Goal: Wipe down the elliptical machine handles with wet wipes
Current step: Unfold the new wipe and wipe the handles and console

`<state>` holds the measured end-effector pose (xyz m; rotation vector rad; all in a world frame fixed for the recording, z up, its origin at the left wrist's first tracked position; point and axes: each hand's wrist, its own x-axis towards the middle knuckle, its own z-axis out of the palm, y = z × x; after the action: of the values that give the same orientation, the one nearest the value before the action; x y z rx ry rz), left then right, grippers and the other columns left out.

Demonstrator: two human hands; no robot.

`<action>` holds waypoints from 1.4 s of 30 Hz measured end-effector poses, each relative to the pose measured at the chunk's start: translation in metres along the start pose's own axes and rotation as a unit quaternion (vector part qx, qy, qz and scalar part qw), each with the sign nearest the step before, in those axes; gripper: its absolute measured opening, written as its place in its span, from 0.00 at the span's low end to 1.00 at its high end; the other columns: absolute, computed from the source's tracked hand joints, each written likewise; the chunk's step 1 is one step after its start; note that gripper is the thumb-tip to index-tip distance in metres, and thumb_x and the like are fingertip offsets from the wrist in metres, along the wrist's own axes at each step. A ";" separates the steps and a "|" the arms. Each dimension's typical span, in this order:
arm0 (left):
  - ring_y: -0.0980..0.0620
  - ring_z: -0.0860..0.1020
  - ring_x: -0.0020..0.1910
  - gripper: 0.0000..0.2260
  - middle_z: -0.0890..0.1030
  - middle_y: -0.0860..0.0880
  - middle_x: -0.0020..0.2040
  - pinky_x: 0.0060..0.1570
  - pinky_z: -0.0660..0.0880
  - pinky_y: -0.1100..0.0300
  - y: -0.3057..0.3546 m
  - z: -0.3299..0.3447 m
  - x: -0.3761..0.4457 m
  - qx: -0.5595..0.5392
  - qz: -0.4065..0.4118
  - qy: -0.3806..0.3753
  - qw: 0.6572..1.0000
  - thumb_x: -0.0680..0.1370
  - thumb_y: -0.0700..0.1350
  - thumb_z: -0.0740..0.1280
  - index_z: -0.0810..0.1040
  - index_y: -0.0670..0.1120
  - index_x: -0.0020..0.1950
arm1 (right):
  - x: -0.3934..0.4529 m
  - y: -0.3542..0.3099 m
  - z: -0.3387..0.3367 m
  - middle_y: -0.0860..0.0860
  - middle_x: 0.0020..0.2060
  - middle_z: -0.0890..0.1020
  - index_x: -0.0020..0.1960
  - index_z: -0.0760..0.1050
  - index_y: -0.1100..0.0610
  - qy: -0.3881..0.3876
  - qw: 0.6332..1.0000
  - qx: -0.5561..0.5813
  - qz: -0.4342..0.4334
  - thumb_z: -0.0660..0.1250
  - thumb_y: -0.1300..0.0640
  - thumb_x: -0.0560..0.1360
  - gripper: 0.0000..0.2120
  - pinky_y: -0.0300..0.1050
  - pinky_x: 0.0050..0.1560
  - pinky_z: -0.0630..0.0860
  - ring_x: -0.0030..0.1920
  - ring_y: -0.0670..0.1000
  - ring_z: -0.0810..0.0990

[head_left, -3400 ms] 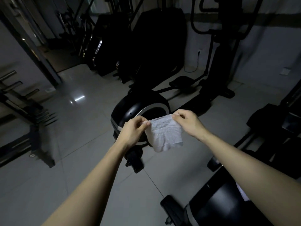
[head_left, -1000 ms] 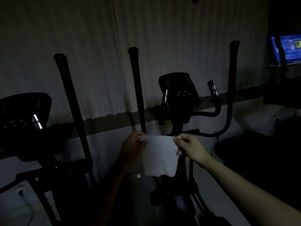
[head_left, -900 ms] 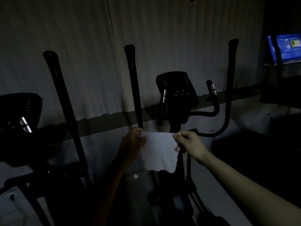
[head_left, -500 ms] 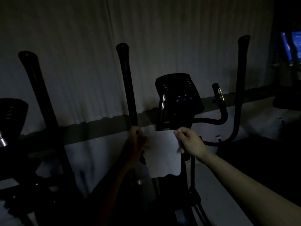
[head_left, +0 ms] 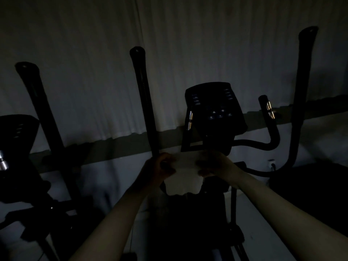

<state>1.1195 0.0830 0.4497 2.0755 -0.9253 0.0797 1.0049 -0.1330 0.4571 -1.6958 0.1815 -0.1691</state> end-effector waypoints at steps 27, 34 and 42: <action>0.54 0.79 0.45 0.05 0.81 0.52 0.44 0.44 0.72 0.60 -0.005 -0.017 0.033 -0.102 -0.010 0.009 0.995 0.78 0.46 0.69 0.80 0.47 0.52 | 0.011 -0.004 0.002 0.50 0.34 0.77 0.38 0.73 0.58 0.056 0.986 -0.111 -0.115 0.65 0.58 0.80 0.11 0.37 0.38 0.73 0.35 0.47 0.76; 0.46 0.79 0.54 0.13 0.80 0.45 0.53 0.55 0.75 0.51 0.013 -0.008 0.071 -0.055 -0.038 0.052 0.996 0.80 0.46 0.67 0.77 0.44 0.62 | 0.050 -0.019 -0.026 0.45 0.26 0.73 0.33 0.70 0.57 0.089 0.980 -0.117 -0.136 0.64 0.62 0.80 0.16 0.30 0.31 0.67 0.26 0.37 0.71; 0.52 0.76 0.42 0.04 0.77 0.48 0.47 0.37 0.73 0.58 0.015 0.003 0.105 -0.089 -0.043 0.127 0.987 0.81 0.40 0.64 0.73 0.46 0.55 | 0.106 -0.017 -0.046 0.51 0.37 0.77 0.48 0.77 0.63 0.072 0.987 -0.040 -0.136 0.67 0.63 0.77 0.03 0.32 0.31 0.75 0.37 0.46 0.78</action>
<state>1.1855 0.0137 0.4954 1.8842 -0.6635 0.2037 1.0985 -0.1983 0.4802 -1.7843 0.0626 -0.4949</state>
